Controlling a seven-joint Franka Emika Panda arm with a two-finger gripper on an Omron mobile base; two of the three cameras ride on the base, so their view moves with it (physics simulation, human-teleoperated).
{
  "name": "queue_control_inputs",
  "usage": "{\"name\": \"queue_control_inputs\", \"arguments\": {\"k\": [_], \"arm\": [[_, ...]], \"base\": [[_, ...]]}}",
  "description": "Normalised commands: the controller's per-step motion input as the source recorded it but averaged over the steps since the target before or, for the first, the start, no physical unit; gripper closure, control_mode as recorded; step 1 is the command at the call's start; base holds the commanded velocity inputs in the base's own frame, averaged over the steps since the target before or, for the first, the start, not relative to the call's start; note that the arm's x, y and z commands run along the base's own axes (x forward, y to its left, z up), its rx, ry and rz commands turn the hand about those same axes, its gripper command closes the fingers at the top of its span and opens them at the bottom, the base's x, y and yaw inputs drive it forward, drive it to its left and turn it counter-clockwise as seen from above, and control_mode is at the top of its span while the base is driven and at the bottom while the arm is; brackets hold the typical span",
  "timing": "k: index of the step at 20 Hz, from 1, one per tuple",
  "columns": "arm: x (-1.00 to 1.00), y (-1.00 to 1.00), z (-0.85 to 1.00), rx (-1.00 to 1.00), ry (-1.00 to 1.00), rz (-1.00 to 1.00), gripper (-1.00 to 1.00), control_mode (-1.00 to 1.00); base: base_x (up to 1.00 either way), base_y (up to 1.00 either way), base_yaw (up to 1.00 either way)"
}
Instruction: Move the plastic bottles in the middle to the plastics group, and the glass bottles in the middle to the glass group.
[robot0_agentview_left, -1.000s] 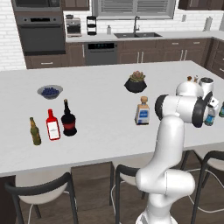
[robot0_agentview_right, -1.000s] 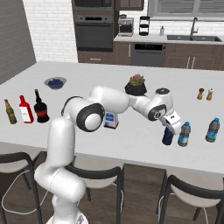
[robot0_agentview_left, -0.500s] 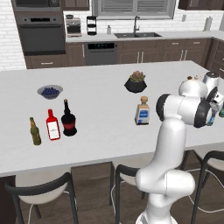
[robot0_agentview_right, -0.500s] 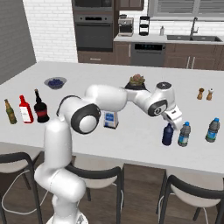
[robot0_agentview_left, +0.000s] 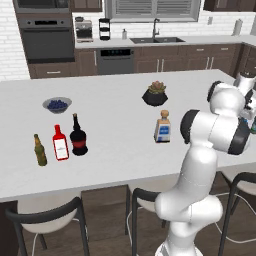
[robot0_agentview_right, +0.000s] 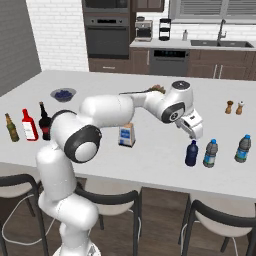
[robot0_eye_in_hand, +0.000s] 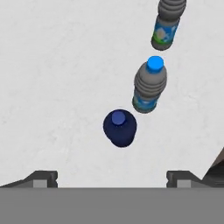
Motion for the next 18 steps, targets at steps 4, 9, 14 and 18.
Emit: {"name": "queue_control_inputs", "arguments": {"k": [4,9,14,18], "arm": [[-0.05,1.0,0.15,-0.01,0.08,0.22,-1.0,-1.0],[0.0,0.98,0.11,0.0,0.11,0.18,-1.0,-1.0],[0.0,0.87,0.13,0.0,0.14,0.15,-1.0,-1.0],[-0.01,0.84,0.21,0.0,0.17,0.15,-1.0,-1.0]], "base": [[0.0,0.0,0.0],[0.0,0.0,0.0],[0.0,0.0,0.0],[0.0,0.0,0.0]]}}
